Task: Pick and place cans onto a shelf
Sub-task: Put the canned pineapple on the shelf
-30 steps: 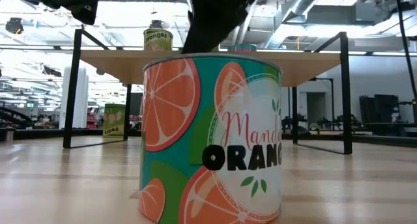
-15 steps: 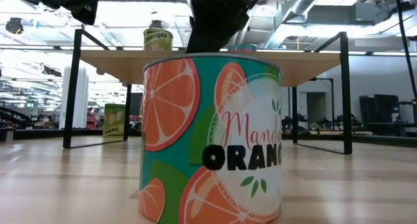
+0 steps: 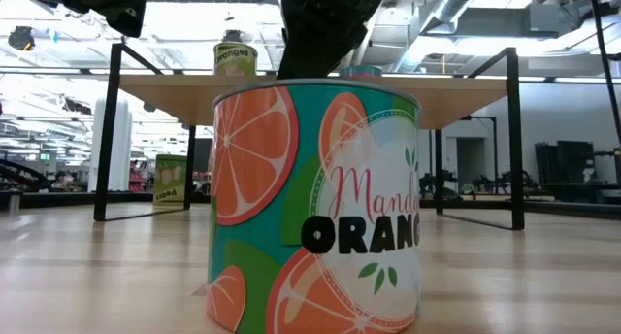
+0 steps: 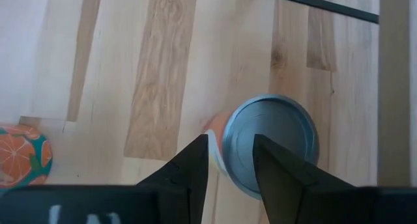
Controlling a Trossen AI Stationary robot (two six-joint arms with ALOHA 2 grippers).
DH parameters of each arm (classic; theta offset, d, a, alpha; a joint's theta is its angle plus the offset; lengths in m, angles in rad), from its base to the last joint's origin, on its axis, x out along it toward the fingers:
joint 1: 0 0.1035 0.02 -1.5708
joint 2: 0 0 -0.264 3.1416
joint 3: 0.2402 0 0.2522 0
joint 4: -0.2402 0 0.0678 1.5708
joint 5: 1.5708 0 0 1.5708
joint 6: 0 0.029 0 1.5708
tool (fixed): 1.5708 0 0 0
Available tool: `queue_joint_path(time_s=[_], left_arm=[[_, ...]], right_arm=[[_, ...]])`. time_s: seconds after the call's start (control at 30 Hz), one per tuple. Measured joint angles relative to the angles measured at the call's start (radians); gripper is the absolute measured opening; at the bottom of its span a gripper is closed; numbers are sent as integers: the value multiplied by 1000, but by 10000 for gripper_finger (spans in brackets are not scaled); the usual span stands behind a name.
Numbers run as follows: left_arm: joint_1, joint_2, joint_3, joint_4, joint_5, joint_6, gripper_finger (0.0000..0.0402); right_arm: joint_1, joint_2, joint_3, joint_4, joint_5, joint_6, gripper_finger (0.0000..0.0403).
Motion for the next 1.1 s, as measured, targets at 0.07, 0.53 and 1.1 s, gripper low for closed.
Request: queue_joint_path(time_s=[0.07, 0.53, 1.1], left_arm=[[0, 0, 0, 0, 0, 0, 0], [0, 0, 0, 1, 0, 0, 0], [0, 0, 0, 1, 0, 0, 0]], right_arm=[[0, 0, 0, 0, 0, 0, 142], [1, 30, 6, -24, -27, 42, 196], [-18, 31, 1, -23, -54, -9, 100]])
